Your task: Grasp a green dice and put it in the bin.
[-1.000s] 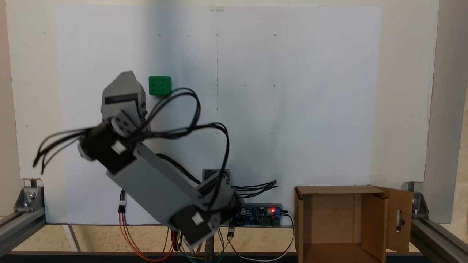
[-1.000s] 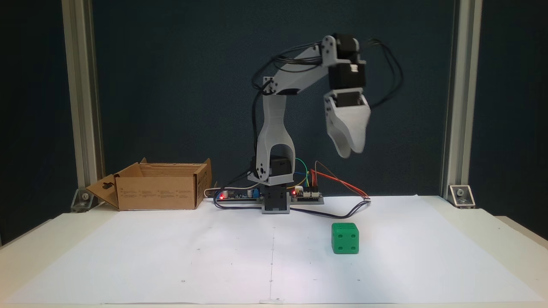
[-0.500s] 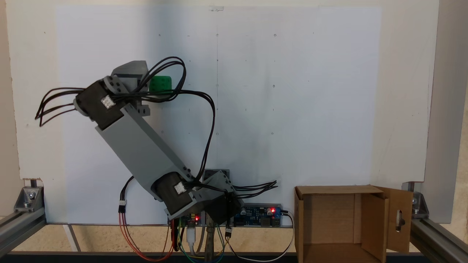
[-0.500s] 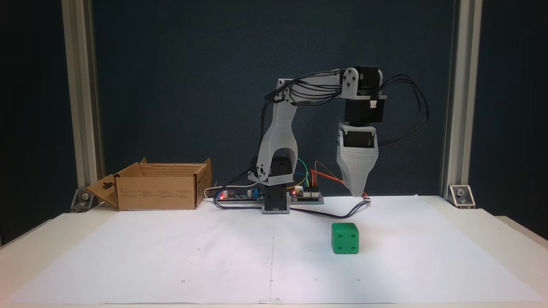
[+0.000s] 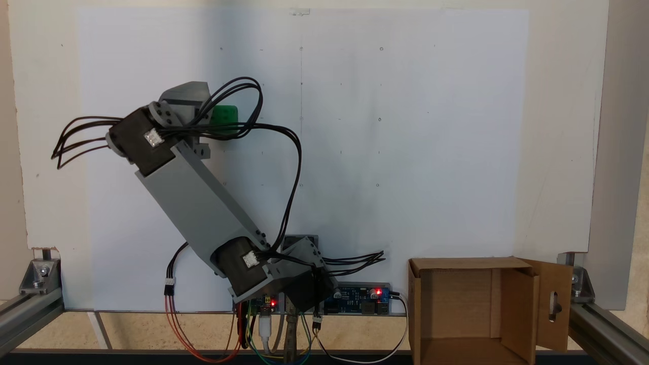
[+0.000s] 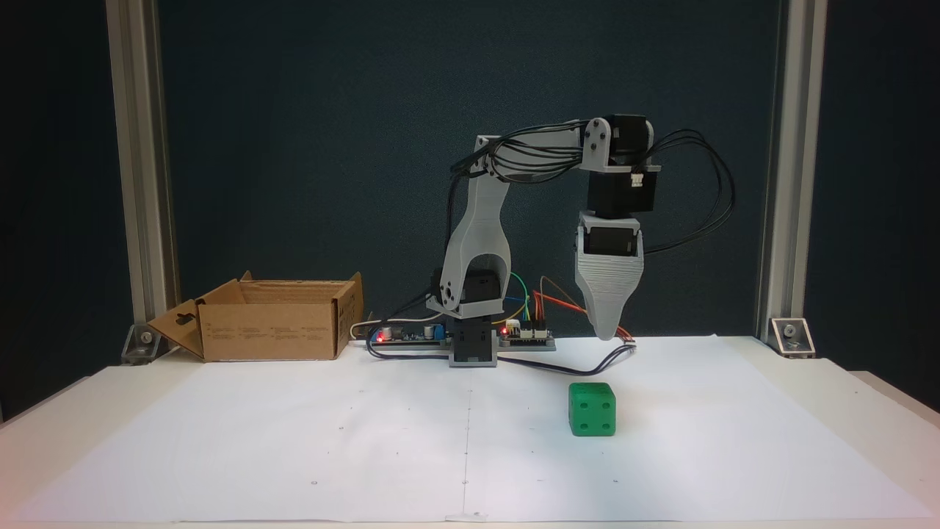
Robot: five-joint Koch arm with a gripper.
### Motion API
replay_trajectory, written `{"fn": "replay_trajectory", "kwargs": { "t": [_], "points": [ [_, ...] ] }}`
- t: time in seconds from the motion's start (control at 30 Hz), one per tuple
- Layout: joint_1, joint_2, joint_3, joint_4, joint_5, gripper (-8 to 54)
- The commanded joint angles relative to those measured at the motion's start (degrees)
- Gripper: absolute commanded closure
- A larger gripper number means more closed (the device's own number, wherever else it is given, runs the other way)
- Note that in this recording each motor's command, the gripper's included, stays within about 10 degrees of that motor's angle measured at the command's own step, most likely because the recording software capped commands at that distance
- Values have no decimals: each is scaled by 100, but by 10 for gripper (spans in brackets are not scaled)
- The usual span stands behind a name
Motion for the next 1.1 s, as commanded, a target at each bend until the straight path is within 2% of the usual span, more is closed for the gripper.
{"fn": "replay_trajectory", "kwargs": {
  "t": [0.0, 0.4, 0.67, 1.07],
  "points": [
    [79, 79, -97, 79, 404, 21],
    [466, 642, 984, 18, 378, 14],
    [439, 1160, 2347, -2118, 378, 13],
    [396, 1178, 2531, -2303, 378, 14]
  ]
}}
